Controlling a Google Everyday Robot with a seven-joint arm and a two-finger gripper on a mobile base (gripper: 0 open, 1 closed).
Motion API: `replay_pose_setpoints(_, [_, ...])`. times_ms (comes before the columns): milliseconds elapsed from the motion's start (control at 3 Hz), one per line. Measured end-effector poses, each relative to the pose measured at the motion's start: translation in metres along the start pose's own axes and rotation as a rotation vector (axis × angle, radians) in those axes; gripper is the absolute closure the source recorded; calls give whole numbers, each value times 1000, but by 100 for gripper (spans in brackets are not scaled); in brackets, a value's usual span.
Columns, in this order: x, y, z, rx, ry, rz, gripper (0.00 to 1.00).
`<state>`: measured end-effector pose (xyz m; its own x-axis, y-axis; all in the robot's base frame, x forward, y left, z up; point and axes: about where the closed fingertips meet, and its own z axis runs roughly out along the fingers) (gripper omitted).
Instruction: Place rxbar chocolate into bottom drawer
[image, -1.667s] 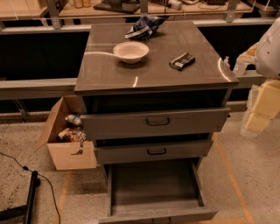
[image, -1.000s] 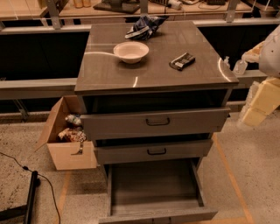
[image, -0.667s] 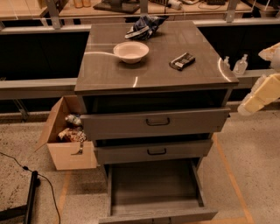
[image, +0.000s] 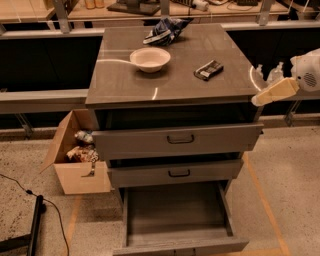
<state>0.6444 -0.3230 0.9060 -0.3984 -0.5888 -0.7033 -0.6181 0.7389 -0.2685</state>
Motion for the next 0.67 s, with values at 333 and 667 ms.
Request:
replay_pose_setpoints(333, [-1, 1, -1, -2, 1, -1, 0])
replay_pose_setpoints(667, [-7, -1, 6, -17, -54, 39, 0])
